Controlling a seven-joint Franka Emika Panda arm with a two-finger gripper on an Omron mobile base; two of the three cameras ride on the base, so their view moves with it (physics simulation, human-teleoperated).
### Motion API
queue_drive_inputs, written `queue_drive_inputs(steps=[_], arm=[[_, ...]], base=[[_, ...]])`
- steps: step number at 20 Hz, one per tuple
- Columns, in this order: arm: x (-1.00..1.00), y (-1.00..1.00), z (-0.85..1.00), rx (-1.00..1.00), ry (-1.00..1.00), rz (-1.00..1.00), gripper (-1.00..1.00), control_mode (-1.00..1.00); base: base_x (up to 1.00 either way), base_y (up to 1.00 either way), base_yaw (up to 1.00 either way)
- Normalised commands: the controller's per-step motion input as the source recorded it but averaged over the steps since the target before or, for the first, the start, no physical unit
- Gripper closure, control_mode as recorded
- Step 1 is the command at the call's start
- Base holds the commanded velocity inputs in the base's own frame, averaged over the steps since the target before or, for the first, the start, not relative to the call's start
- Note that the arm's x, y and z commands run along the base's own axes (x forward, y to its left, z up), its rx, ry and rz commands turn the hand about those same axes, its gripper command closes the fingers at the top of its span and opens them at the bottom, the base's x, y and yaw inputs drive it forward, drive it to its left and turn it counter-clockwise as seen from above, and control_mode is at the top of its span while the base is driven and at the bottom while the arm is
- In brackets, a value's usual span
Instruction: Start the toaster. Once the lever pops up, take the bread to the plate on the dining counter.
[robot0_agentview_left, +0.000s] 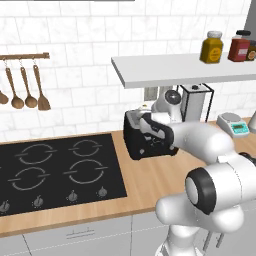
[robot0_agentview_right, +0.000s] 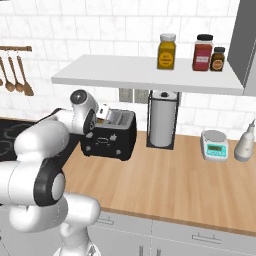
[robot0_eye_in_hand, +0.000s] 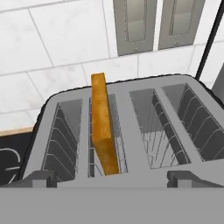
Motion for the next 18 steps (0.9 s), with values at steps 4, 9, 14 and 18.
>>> queue_drive_inputs(steps=[4,9,14,18], arm=[[0.19,0.00,-0.09,0.00,0.00,0.00,-1.00,-1.00],[0.21,0.00,-0.09,0.00,0.00,0.00,-1.00,-1.00],[0.20,0.00,-0.09,0.00,0.01,0.00,-1.00,-1.00],[0.18,0.00,-0.09,0.00,0.01,0.00,-1.00,-1.00]], base=[[0.00,0.00,0.00],[0.00,0.00,0.00],[0.00,0.00,0.00],[0.00,0.00,0.00]])
